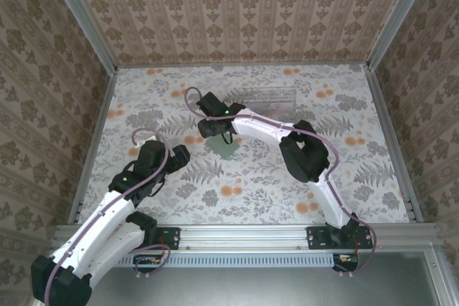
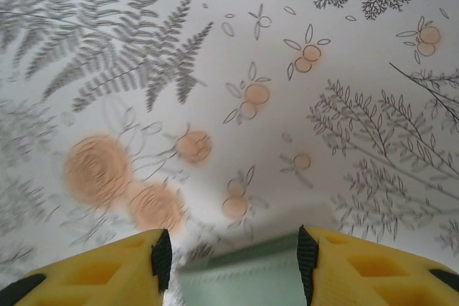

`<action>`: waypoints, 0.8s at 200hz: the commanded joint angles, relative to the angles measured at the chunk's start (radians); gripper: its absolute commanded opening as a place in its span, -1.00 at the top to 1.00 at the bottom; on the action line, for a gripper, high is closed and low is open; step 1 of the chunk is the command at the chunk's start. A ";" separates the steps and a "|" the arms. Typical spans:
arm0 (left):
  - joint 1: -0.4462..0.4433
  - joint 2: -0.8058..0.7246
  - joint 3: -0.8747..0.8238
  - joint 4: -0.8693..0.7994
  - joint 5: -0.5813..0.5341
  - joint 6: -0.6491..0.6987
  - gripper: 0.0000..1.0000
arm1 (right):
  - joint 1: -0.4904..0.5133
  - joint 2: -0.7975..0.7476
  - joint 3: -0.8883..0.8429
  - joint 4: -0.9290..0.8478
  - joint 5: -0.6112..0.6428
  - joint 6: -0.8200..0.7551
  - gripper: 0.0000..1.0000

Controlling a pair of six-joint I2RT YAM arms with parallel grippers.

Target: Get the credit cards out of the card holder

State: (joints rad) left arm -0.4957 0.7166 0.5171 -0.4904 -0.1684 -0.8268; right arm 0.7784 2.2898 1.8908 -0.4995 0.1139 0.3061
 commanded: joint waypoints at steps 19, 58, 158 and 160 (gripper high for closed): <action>0.005 -0.011 0.030 -0.041 -0.008 0.030 -1.00 | -0.016 0.083 0.038 -0.099 0.030 -0.020 0.16; 0.005 0.027 0.021 0.000 0.014 0.025 -1.00 | -0.028 -0.047 -0.174 0.003 0.030 0.024 0.16; -0.159 0.162 0.016 0.167 0.027 0.013 -1.00 | -0.029 -0.447 -0.856 0.204 0.107 0.261 0.21; -0.165 0.167 0.015 0.172 0.027 0.015 -1.00 | -0.028 -0.455 -0.868 0.207 0.108 0.265 0.21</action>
State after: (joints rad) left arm -0.6109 0.8436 0.5175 -0.3927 -0.1410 -0.8162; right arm 0.7551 1.8988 1.1397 -0.2783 0.1688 0.4603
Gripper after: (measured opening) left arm 0.998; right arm 0.393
